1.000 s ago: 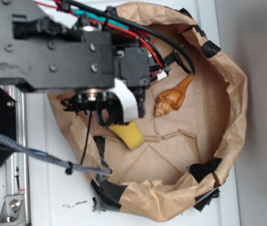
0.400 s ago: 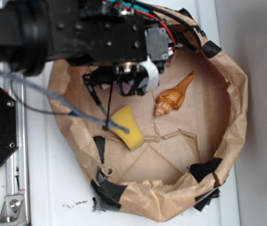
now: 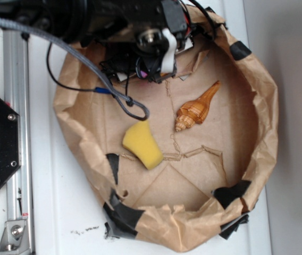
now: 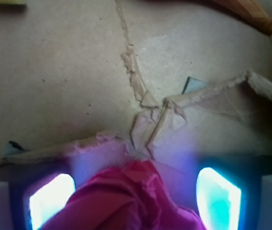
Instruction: Grab the red paper.
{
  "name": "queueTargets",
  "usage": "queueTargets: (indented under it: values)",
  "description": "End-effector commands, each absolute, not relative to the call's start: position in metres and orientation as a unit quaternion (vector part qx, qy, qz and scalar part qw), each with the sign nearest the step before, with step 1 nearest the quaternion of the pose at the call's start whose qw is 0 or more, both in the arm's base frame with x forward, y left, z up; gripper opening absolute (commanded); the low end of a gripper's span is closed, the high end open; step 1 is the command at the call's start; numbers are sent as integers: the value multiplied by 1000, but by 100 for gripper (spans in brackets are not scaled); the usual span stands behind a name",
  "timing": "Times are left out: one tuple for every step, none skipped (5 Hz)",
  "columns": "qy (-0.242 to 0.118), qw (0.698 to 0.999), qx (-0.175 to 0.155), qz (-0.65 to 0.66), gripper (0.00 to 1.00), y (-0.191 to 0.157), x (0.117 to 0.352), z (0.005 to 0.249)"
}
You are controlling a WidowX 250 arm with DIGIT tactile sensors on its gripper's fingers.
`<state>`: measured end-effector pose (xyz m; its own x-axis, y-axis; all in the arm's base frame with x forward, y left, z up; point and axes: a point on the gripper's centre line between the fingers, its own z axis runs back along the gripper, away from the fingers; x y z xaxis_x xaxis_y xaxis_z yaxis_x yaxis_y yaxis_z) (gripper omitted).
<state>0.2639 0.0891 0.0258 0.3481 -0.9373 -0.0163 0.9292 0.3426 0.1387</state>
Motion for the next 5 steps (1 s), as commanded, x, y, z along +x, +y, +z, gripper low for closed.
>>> queueTargets:
  values:
    - [-19, 839, 59, -541, 0, 104, 268, 45]
    - [-10, 843, 61, -534, 0, 104, 266, 45]
    - [-7, 845, 66, -530, 0, 103, 268, 47]
    - [-20, 843, 81, -532, 0, 89, 268, 62]
    - [-79, 846, 94, -518, 0, 42, 273, 108]
